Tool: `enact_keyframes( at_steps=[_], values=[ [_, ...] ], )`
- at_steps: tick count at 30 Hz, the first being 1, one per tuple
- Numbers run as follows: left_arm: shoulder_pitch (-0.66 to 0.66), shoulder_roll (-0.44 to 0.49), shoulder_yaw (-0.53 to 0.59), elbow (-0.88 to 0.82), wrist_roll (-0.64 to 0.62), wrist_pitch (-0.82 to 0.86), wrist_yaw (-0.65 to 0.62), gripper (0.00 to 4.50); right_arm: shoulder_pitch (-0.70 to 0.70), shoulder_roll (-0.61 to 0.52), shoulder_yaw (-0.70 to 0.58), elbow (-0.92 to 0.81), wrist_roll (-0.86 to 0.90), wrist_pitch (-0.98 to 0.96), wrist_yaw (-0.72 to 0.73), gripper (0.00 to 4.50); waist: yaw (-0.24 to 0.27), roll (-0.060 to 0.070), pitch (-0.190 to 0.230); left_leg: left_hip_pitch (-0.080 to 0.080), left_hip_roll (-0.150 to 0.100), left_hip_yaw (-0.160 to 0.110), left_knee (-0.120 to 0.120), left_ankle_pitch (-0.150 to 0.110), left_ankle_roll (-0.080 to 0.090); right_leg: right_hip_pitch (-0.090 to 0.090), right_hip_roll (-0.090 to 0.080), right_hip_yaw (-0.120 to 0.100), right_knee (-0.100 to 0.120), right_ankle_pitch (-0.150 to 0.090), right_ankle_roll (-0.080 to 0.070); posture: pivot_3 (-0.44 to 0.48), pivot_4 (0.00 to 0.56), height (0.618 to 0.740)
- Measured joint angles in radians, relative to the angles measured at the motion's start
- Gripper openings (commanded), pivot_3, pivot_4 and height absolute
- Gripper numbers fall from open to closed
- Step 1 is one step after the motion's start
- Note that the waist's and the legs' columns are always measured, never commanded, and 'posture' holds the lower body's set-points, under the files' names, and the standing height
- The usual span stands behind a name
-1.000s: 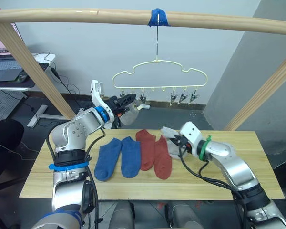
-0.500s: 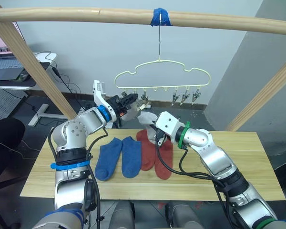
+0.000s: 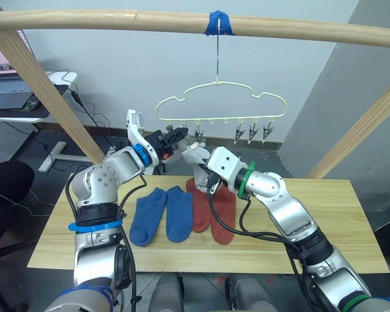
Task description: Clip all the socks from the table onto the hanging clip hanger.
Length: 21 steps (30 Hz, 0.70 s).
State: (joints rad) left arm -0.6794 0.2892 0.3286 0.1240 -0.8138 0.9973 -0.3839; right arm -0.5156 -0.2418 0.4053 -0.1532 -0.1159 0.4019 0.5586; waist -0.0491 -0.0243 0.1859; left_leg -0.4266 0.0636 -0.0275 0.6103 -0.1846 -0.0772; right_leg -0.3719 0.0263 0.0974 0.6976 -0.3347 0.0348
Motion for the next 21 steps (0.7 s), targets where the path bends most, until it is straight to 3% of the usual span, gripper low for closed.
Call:
enact_keyframes(
  at_steps=[12, 21],
  values=[
    [0.001, 0.007, -0.022, 0.000, 0.002, -0.016, -0.022, 0.00, -0.017, 0.058, -0.034, 0.059, 0.001, -0.011, -0.058, 0.03, 0.001, 0.000, 0.000, -0.001, 0.000, 0.000, 0.000, 0.000, 0.000, -0.001, -0.001, 0.000, 0.000, 0.000, 0.000, 0.016, 0.164, 0.740],
    [0.028, 0.023, -0.038, -0.001, 0.015, -0.039, -0.042, 2.69, -0.017, 0.099, -0.039, 0.080, 0.022, -0.013, -0.058, 0.00, 0.003, 0.000, 0.000, -0.002, 0.000, -0.001, 0.000, 0.000, 0.000, -0.002, -0.001, -0.001, 0.000, 0.000, 0.000, 0.030, 0.152, 0.740]
  ],
)
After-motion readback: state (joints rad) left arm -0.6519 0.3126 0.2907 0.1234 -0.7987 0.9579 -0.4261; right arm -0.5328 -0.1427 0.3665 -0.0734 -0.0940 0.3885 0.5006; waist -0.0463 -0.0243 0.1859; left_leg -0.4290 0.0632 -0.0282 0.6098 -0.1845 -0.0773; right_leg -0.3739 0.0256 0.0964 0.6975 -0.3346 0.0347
